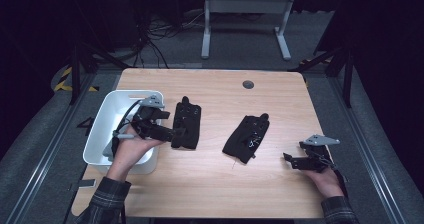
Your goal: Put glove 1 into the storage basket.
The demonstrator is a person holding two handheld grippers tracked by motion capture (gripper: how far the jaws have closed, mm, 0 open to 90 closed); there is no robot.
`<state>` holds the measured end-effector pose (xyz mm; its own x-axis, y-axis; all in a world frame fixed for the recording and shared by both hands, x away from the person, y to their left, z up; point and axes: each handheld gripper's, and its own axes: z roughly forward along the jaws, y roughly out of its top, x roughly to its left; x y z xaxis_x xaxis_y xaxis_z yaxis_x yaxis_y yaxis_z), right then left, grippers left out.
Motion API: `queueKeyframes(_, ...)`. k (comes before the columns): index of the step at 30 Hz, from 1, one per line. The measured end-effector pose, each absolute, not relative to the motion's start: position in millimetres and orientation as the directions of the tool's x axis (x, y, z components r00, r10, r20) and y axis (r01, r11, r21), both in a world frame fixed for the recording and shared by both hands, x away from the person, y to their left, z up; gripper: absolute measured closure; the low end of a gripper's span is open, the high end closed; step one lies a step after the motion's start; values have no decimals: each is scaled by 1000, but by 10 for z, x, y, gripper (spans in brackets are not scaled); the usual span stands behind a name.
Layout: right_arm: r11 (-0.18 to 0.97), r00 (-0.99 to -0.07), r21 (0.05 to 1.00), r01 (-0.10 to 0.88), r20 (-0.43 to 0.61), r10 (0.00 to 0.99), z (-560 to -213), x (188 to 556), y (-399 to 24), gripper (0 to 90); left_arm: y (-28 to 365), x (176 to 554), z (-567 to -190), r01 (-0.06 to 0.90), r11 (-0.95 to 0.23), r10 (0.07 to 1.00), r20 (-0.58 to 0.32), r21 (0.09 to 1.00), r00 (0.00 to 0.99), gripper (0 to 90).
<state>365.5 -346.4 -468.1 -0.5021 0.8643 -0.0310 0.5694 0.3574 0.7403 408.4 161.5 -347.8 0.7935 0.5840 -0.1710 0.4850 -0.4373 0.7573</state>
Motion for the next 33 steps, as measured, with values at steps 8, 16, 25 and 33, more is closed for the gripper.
queueKeyframes(8,357,-495,737,574,-35,868,-4681,3653,-3459,148,1303,3875,-3573,441,-460,528,-162,771,834,148)
queueKeyframes(16,358,-496,736,574,-36,868,-4681,3653,-3459,147,926,3674,-3923,432,-533,489,-151,727,859,150)
queueKeyframes(25,358,-495,737,573,-36,868,-4682,3657,-3452,146,768,3587,-4367,459,-609,497,-140,647,857,142)
queueKeyframes(33,376,-515,725,577,-34,856,-4667,3668,-3424,149,801,3554,-4594,448,-662,517,-66,601,854,125)
